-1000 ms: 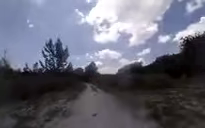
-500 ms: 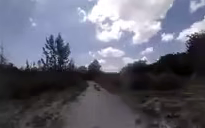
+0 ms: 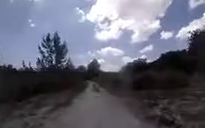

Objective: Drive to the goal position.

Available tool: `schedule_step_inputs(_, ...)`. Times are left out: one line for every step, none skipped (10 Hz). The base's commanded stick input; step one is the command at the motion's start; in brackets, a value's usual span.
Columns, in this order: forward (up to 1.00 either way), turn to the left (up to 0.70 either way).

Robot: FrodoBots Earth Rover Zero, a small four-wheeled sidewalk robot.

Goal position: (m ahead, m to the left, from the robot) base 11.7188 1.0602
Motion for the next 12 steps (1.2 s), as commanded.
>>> schedule_step_inputs(0.85,0.00)
schedule_step_inputs(0.85,0.00)
schedule_step_inputs(0.85,0.00)
schedule_step_inputs(0.85,0.00)
schedule_step_inputs(0.85,0.00)
schedule_step_inputs(0.85,0.00)
schedule_step_inputs(0.85,0.00)
schedule_step_inputs(0.85,0.00)
schedule_step_inputs(0.85,0.00)
schedule_step_inputs(0.85,0.00)
schedule_step_inputs(0.85,0.00)
schedule_step_inputs(0.85,0.00)
